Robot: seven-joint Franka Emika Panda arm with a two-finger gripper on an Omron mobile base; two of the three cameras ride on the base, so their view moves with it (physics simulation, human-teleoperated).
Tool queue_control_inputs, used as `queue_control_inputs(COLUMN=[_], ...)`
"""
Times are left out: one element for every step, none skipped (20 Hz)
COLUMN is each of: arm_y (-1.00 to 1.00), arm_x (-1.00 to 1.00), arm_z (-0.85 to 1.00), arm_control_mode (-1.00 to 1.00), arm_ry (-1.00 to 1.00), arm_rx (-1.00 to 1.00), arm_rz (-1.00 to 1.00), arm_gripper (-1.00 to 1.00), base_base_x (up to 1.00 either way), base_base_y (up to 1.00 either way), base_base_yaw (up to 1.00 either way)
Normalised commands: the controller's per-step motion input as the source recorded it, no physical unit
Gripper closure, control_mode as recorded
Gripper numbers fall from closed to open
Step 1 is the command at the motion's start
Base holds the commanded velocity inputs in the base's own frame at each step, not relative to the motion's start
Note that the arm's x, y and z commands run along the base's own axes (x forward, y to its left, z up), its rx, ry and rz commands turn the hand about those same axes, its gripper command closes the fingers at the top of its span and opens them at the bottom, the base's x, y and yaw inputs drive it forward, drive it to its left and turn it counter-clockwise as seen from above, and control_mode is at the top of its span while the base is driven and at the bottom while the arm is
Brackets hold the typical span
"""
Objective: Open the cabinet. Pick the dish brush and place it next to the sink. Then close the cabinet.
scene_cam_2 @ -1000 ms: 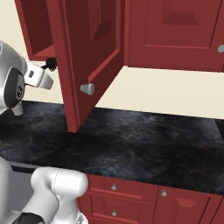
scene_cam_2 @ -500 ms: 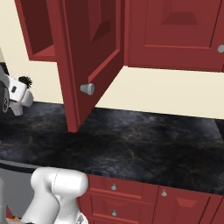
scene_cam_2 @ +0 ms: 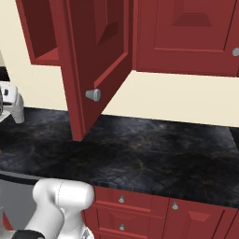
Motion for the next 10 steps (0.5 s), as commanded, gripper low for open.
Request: queue_control_inputs(arm_y=[0.51, 0.49, 0.46, 0.42, 0.36, 0.31, 0.21, 0.17, 0.13, 0.12], arm_x=[0.00, 0.00, 0.00, 0.00, 0.00, 0.00, 0.00, 0.02, 0.08, 0.33], arm_z=[0.00, -0.01, -0.20, -0.54, -0.62, -0.62, -0.62, -0.60, -0.60, -0.77], arm_control_mode=[-1.00, -1.00, -1.00, -1.00, -1.00, -1.00, -1.00, -1.00, -1.00, -1.00], arm_ry=[0.00, 0.00, 0.00, 0.01, 0.00, 0.00, 0.00, 0.00, 0.00, 0.00], arm_rx=[-0.28, -0.28, -0.29, -0.18, -0.13, -0.12, -0.09, -0.08, -0.09, -0.10], arm_rz=[0.24, 0.24, 0.25, 0.30, 0.31, 0.31, 0.31, 0.31, 0.28, 0.29], arm_gripper=[1.00, 1.00, 1.00, 1.00, 1.00, 1.00, 1.00, 1.00, 1.00, 1.00], base_base_x=[0.00, 0.00, 0.00, 0.00, 0.00, 0.00, 0.00, 0.00, 0.00, 0.00], base_base_y=[0.00, 0.00, 0.00, 0.00, 0.00, 0.00, 0.00, 0.00, 0.00, 0.00], base_base_yaw=[0.00, 0.00, 0.00, 0.00, 0.00, 0.00, 0.00, 0.00, 0.00, 0.00])
